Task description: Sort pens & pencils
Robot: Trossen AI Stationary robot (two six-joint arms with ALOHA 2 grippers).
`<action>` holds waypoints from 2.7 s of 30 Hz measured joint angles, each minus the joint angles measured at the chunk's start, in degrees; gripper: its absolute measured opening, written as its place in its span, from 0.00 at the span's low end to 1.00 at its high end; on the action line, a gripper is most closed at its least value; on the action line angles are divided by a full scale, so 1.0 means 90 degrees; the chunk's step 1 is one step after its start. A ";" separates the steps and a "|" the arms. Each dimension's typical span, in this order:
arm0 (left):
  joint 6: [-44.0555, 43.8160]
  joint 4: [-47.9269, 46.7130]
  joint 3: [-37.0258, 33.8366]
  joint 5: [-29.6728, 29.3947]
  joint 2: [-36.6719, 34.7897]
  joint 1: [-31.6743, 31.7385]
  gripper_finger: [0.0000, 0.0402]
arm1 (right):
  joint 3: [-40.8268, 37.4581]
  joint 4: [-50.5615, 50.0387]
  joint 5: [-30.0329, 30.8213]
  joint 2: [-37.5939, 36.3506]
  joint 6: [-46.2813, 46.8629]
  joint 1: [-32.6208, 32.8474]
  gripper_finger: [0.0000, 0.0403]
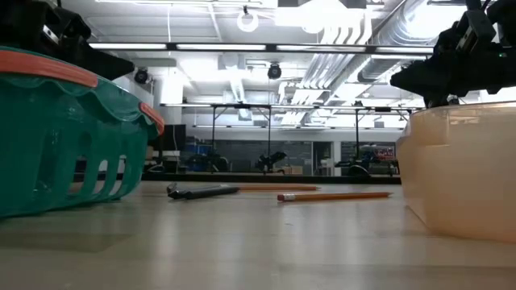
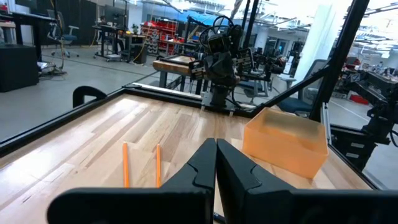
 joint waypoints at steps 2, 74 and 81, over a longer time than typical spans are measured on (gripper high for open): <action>-0.0538 0.0228 0.0001 0.0058 0.0000 -0.0002 0.00 | -0.0001 -0.0002 -0.0001 0.0000 0.0002 0.0001 0.06; -0.1135 -0.4944 0.5880 -0.0848 0.9047 0.0565 0.10 | 0.0002 -0.0005 -0.0004 0.0007 0.0002 0.0001 0.06; -0.1574 -0.5072 0.6325 0.0435 0.9936 0.1267 0.32 | 0.0001 -0.0020 -0.0004 0.0007 0.0002 0.0000 0.06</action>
